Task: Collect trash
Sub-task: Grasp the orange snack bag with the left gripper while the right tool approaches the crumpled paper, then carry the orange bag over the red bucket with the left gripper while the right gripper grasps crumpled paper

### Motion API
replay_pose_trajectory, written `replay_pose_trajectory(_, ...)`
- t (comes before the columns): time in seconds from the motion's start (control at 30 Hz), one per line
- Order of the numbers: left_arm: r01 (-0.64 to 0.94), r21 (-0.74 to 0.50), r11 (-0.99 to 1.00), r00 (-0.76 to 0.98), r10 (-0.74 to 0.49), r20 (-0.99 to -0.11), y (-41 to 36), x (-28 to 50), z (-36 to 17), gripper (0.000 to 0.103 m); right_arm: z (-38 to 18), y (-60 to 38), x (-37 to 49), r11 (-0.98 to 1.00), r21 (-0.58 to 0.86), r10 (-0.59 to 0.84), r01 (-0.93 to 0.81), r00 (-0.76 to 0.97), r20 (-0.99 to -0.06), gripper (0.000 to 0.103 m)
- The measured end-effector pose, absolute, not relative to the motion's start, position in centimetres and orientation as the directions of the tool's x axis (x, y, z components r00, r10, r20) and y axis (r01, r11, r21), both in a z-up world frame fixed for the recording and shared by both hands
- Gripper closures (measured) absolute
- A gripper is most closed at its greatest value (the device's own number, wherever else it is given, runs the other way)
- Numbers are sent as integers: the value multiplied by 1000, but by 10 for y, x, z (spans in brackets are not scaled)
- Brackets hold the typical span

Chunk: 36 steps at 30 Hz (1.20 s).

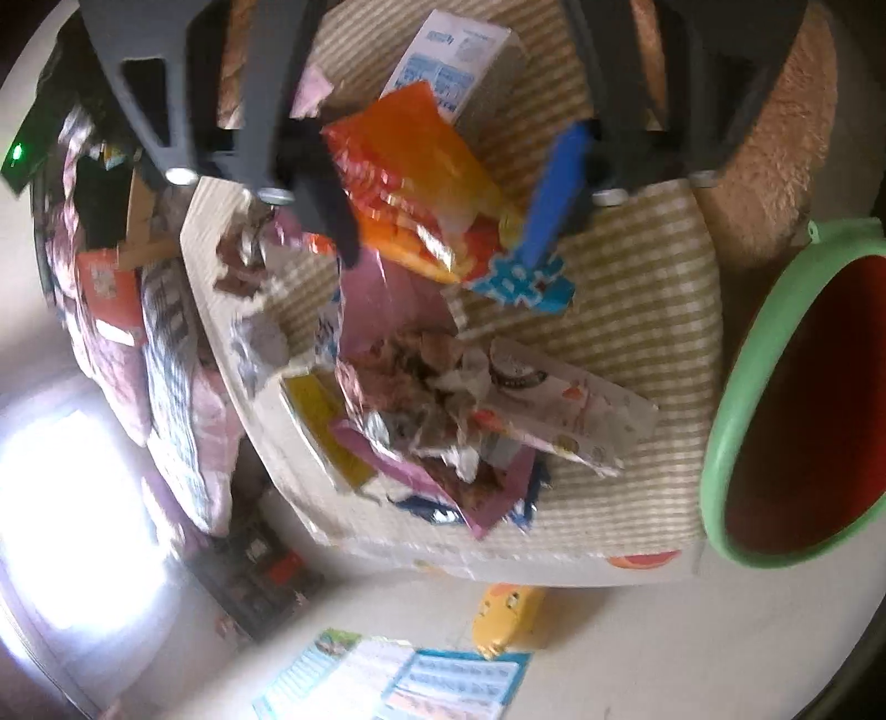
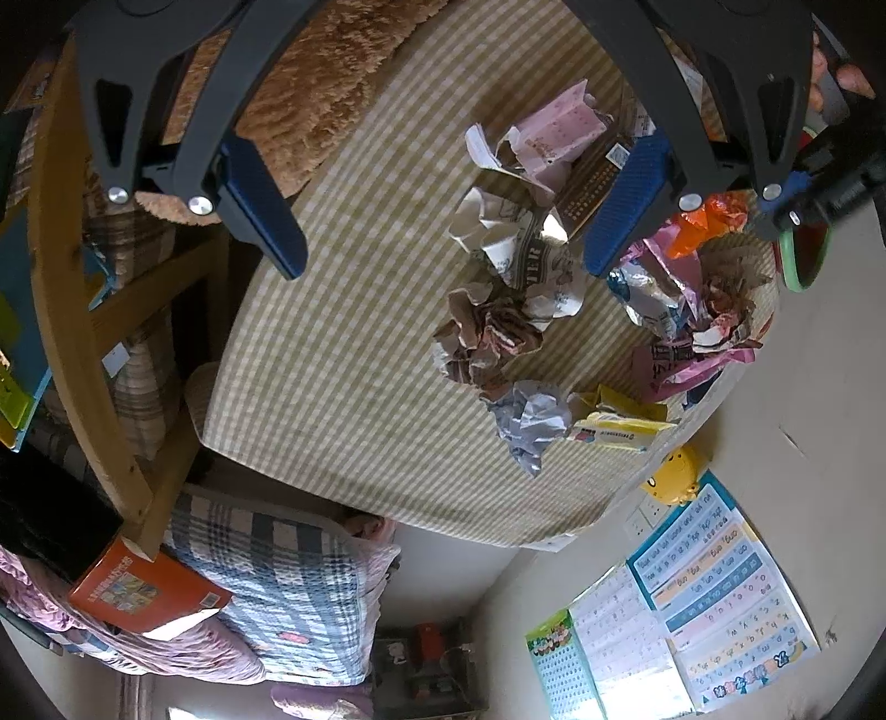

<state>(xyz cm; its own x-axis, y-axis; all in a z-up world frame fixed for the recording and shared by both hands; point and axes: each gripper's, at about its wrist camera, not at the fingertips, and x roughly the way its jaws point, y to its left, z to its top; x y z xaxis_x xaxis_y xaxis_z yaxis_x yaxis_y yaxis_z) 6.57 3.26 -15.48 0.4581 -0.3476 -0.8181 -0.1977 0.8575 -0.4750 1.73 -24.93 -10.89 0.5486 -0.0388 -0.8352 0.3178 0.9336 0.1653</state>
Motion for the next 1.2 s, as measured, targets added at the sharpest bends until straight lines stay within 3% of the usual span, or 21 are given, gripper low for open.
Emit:
replay_pose_trajectory(0.23, -314, -479, 820, 360, -364, -859, 20, 82, -184, 19, -112, -250, 17, 932, 174, -29, 318, 543, -839, 4)
replay_pose_trajectory(0.37, -350, -449, 822, 295, -358, -886, 12, 87, -205, 20, -114, -252, 17, 930, 181, -23, 321, 541, -841, 4)
replay_pose_trajectory(0.43, -347, -432, 832, 293, -342, -893, 11, 87, -209, 29, -116, -252, 17, 929, 185, -17, 319, 537, -843, 4)
replay_pose_trajectory(0.5, -333, -417, 845, 287, -331, -899, 11, 87, -210, 53, -117, -252, 17, 930, 190, -9, 315, 534, -845, 4)
replay_pose_trajectory(0.53, -329, -424, 844, 288, -338, -896, 13, 87, -210, 57, -119, -252, 18, 930, 192, -4, 314, 532, -847, 4)
replay_pose_trajectory(0.9, -241, -454, 858, 378, -347, -858, 37, 62, -174, 62, -143, -268, 51, 887, 301, 87, 351, 513, -854, 4)
replay_pose_trajectory(1.1, -43, -322, 946, 523, -253, -814, 19, 50, -122, 62, -165, -278, 86, 839, 400, 193, 368, 486, -852, 5)
replay_pose_trajectory(1.2, 50, -245, 968, 582, -228, -781, 8, 42, -101, 61, -172, -276, 96, 833, 424, 231, 355, 474, -850, 17)
